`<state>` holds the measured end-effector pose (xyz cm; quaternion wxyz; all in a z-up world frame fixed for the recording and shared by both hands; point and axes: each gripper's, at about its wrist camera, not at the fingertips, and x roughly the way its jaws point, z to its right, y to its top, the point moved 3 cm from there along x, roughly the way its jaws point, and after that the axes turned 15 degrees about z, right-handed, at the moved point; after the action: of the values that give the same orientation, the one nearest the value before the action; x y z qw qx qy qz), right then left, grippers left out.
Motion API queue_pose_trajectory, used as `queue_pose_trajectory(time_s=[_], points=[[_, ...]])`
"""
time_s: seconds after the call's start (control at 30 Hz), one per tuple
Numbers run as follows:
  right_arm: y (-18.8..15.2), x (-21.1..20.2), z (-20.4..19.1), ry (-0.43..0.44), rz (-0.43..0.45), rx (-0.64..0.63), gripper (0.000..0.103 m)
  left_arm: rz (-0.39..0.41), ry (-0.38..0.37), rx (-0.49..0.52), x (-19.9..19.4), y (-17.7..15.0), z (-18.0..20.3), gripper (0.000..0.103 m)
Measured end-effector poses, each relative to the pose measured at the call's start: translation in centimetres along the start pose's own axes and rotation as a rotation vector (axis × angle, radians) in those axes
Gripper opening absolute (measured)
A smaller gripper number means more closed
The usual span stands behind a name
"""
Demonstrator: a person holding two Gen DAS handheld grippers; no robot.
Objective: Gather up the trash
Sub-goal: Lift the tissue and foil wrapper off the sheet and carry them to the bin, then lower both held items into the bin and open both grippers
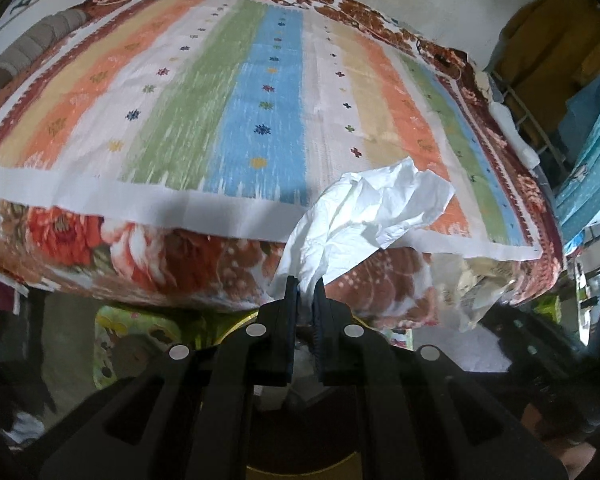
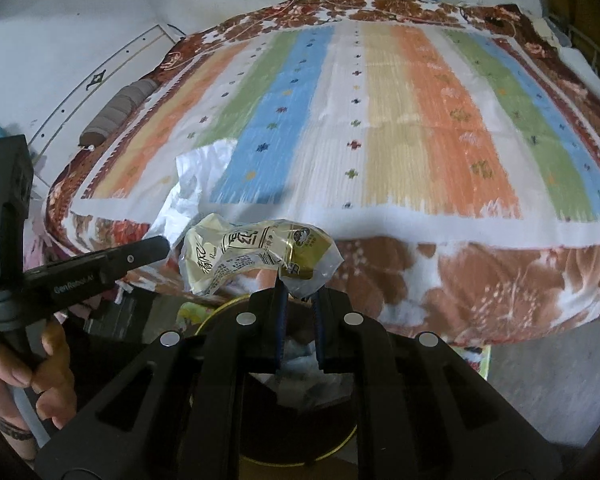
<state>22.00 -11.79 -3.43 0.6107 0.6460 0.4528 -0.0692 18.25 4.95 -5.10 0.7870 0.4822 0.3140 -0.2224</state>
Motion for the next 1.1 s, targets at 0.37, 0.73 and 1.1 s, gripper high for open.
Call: queue_pose_trajectory(time_s=[0.37, 0.73, 1.1], points=[[-4.5, -0.5, -0.2, -0.010, -0.066, 0.000, 0.010, -0.020, 0.019, -0.014, -1.6, -3.9, -0.5, 0.007], [-8.3, 1.5, -0.1, -0.099, -0.154, -0.008, 0.010, -0.080, 0.111, 0.027, -0.9, -7.5, -0.5, 0.007], [-12.0, 5.2, 0.4, -0.154, -0.306, 0.016, 0.012, -0.273, 0.181, -0.095, 2.4, -11.7, -3.3, 0.011]])
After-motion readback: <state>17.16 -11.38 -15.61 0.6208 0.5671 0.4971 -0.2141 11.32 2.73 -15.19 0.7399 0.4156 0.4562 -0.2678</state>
